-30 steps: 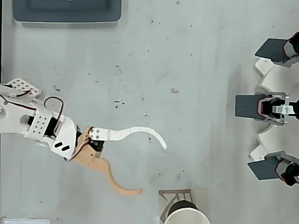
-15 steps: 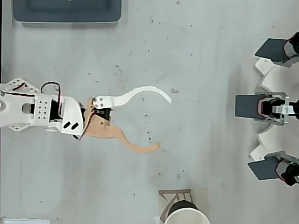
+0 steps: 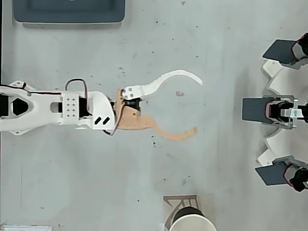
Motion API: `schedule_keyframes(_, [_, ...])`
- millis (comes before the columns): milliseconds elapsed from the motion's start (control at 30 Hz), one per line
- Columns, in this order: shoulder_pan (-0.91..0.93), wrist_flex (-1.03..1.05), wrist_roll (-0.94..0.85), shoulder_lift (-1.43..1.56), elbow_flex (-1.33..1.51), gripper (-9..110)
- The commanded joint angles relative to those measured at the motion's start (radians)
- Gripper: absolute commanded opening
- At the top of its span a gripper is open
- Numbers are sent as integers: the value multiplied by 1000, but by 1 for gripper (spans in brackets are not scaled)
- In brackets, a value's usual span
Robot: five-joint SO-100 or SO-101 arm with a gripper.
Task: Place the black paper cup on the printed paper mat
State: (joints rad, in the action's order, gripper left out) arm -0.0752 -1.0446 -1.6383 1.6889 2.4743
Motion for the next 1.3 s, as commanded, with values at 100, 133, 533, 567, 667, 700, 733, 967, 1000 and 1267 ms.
schedule_keyframes(100, [-8,32,12,-124,-204,22])
schedule_keyframes(133, [-8,37,12,-146,-233,22])
schedule_keyframes(533, [6,58,18,-299,-402,15])
schedule_keyframes(567, [8,63,20,-311,-417,15])
schedule_keyframes(667, [9,84,23,-339,-465,14])
schedule_keyframes(700, [9,91,23,-347,-476,14])
schedule_keyframes(733, [9,91,23,-354,-483,14])
schedule_keyframes(967, [26,84,26,-374,-491,15])
schedule_keyframes(1000, [28,83,26,-374,-491,15])
schedule_keyframes(1267, [32,77,32,-380,-491,15])
